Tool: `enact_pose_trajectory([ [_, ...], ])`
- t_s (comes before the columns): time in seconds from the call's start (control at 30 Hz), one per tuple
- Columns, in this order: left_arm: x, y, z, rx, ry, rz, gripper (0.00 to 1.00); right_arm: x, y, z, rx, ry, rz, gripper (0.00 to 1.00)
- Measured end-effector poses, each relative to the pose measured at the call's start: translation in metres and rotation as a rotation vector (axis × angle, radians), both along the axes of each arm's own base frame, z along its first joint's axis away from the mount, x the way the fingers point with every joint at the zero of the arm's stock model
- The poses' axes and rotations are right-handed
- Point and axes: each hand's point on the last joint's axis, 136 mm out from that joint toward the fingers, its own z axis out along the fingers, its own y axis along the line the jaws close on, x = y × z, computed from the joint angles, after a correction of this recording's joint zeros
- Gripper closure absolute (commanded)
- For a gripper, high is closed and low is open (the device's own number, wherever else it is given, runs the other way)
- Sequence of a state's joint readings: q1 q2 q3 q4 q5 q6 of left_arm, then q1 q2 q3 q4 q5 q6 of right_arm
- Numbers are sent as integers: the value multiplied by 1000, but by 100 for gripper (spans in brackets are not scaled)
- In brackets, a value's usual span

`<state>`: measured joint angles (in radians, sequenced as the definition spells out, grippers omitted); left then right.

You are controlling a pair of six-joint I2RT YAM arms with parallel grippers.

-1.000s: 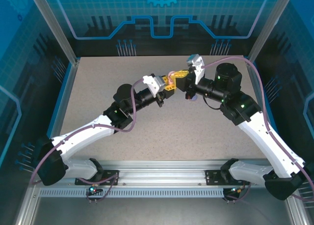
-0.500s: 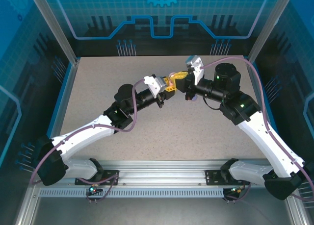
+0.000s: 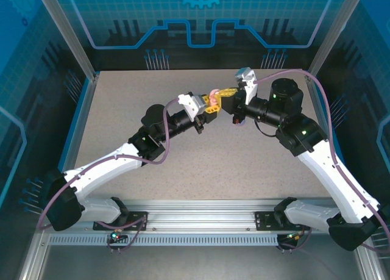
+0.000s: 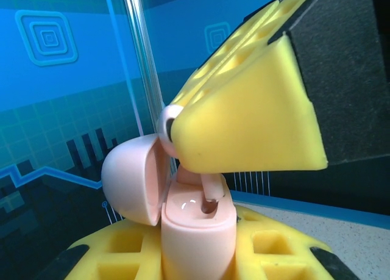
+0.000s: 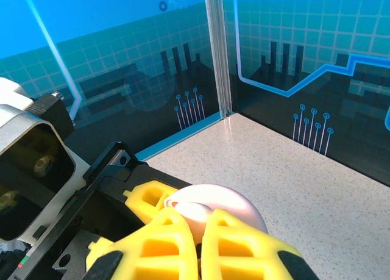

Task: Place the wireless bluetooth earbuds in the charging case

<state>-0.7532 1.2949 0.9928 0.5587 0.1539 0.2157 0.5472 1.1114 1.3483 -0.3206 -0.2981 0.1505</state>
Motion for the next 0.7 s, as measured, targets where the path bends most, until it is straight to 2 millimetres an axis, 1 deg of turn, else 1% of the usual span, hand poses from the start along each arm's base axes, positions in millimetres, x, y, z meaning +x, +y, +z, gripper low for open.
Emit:
enact_pose_trajectory([
  [0.4, 0, 0, -1, 3, 4, 3, 100, 0, 3, -3, -18, 12, 33, 94],
  [0.7, 1, -1, -7, 21, 22, 3, 100, 0, 3, -10, -74, 0, 52, 95],
])
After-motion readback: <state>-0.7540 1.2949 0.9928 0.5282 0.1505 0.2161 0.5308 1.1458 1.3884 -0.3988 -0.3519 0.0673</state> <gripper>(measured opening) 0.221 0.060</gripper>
